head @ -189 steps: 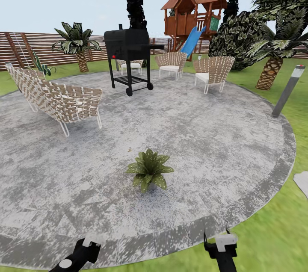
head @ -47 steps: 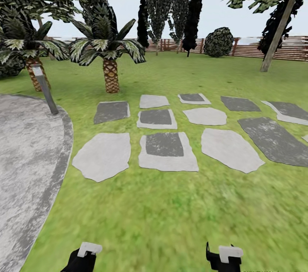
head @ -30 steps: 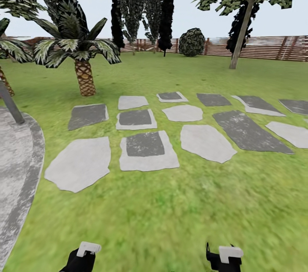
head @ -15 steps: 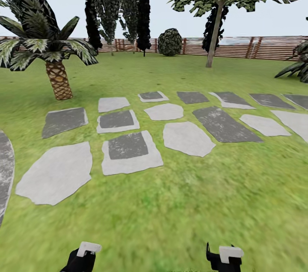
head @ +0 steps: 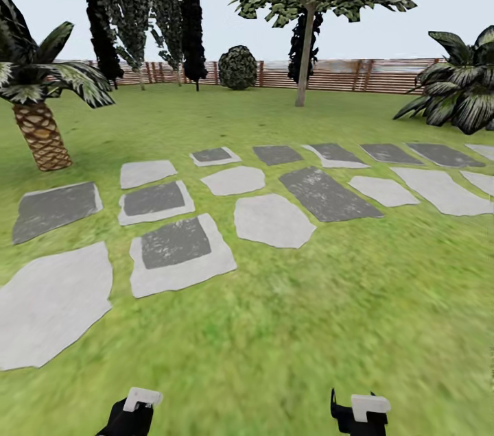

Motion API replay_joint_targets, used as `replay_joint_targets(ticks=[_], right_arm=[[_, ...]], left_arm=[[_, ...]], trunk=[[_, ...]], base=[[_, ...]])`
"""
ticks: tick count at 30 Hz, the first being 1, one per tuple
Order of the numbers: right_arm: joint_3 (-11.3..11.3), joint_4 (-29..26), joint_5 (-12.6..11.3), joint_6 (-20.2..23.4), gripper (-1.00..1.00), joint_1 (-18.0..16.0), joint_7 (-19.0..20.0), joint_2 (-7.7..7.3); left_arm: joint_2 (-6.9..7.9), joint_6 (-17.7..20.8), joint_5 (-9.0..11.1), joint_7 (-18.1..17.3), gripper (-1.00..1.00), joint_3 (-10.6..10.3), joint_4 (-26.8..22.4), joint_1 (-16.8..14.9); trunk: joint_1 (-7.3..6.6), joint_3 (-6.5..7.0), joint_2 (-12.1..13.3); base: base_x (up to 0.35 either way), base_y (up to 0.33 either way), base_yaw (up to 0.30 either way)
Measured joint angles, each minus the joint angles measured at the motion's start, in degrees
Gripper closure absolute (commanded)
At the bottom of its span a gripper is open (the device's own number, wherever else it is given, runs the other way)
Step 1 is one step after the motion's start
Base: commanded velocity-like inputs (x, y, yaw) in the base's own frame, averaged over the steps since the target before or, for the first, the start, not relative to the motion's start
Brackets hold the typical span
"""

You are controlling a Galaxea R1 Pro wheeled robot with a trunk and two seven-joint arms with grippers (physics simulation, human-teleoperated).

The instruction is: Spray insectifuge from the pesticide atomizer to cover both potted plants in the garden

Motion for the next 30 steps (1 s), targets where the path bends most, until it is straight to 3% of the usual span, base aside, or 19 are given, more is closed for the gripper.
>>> replay_joint_targets(ticks=[17, 30], right_arm=[[0.0, 0.0, 0.05, -0.01, -1.0, 0.0, -0.01, 0.03], [0.0, 0.02, 0.07, 0.01, -1.0, -0.02, 0.01, 0.04]], left_arm=[[0.03, 0.01, -0.03, 0.0, 1.0, 0.01, 0.03, 0.0], [0.03, 0.0, -0.04, 0.01, 1.0, 0.0, -0.03, 0.02]], trunk=[[0.0, 0.0, 0.0], [0.0, 0.0, 0.0]], base=[[0.335, 0.034, -0.29], [0.336, 0.043, -0.022]])
